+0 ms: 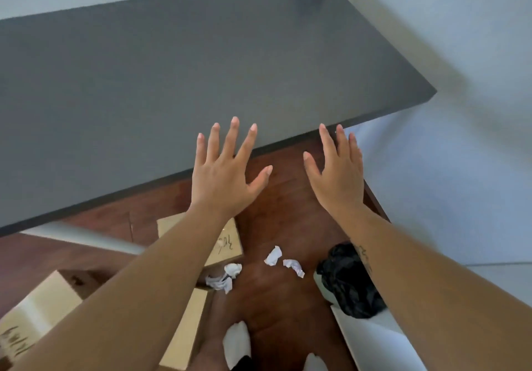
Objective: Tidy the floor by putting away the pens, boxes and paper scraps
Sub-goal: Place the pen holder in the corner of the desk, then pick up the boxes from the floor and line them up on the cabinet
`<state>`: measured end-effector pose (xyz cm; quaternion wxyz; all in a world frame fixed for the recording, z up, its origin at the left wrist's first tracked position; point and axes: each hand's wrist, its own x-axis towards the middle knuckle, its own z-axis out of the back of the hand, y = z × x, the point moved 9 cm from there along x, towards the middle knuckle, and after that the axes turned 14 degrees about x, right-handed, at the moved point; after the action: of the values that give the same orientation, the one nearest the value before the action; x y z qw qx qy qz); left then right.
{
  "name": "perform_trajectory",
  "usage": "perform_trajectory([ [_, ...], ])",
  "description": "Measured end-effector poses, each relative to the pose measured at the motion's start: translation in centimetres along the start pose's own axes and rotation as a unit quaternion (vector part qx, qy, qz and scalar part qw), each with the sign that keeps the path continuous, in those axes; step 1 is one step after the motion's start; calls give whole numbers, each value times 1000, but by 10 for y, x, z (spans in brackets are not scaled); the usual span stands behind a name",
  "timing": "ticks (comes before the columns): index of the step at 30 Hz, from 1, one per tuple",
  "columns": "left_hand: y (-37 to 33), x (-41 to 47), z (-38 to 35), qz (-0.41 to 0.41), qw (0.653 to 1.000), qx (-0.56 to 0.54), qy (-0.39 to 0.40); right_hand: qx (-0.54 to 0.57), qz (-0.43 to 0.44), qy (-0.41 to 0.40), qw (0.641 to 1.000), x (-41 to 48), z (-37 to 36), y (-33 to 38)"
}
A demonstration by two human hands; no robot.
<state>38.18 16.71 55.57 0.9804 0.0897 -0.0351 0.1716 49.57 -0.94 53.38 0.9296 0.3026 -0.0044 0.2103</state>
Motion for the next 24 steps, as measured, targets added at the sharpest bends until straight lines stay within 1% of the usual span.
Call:
perform_trajectory([
  [2,-12,-31,-6,-1,1000,18,-12,12,6,-1,1000,-27,-4,-12],
  [6,-26,-93,-40,41,999,9,5,4,9,46,999,-75,-29,-45],
  [9,-30,-135,-84,65,996,8,57,12,1,92,996,-109,-53,-68],
  [13,-18,-192,-141,118,986,-18,115,16,-23,152,988,-150,-93,-85],
  [16,7,-232,-171,163,974,-41,151,45,-54,197,978,-177,-129,-82],
  [20,61,-298,-206,229,951,-48,204,87,-72,269,957,-220,-190,-48],
  [24,140,-374,-258,322,908,-98,250,133,-126,327,927,-277,-269,-12],
])
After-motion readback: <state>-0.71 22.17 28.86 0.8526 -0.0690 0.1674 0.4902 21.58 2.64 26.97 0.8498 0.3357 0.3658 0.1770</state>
